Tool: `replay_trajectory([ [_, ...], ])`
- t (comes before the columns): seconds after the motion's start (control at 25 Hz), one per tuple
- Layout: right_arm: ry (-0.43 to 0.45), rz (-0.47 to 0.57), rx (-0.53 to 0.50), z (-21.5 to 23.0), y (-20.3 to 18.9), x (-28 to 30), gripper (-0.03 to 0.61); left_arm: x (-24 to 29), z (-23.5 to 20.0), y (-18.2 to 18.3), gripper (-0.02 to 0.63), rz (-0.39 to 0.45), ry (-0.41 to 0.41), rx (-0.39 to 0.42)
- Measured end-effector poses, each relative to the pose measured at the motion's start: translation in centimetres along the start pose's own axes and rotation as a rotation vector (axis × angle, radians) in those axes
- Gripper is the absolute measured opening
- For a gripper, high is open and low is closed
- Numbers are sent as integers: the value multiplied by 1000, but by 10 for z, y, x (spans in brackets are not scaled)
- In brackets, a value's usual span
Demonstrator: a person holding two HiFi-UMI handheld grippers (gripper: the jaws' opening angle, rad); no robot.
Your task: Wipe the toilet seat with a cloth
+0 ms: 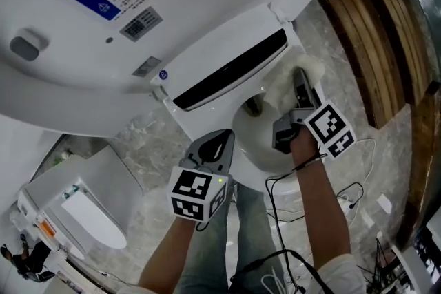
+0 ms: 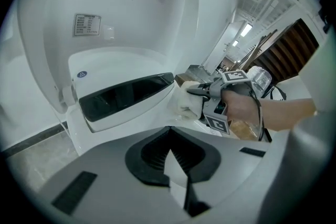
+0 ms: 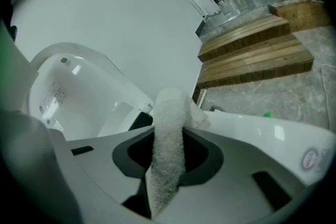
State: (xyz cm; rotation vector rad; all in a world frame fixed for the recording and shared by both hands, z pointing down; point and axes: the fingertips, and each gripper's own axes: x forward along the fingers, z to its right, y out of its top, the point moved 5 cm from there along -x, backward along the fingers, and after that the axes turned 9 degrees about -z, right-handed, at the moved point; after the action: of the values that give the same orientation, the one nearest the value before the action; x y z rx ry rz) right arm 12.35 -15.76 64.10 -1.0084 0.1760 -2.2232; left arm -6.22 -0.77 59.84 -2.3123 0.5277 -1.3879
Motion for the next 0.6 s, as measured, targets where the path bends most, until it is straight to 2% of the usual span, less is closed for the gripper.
replay_trajectory([
  [0.2, 6, 23, -51, -2, 5, -34, 100, -8, 20, 2, 11, 27, -3, 25],
  [0.36, 24, 41, -156, -19, 6, -71, 100, -19, 38, -2, 11, 35, -11, 57],
  [0.6, 73, -19, -226, -41, -10, -130, 101, -54, 70, -6, 11, 69, -4, 60],
])
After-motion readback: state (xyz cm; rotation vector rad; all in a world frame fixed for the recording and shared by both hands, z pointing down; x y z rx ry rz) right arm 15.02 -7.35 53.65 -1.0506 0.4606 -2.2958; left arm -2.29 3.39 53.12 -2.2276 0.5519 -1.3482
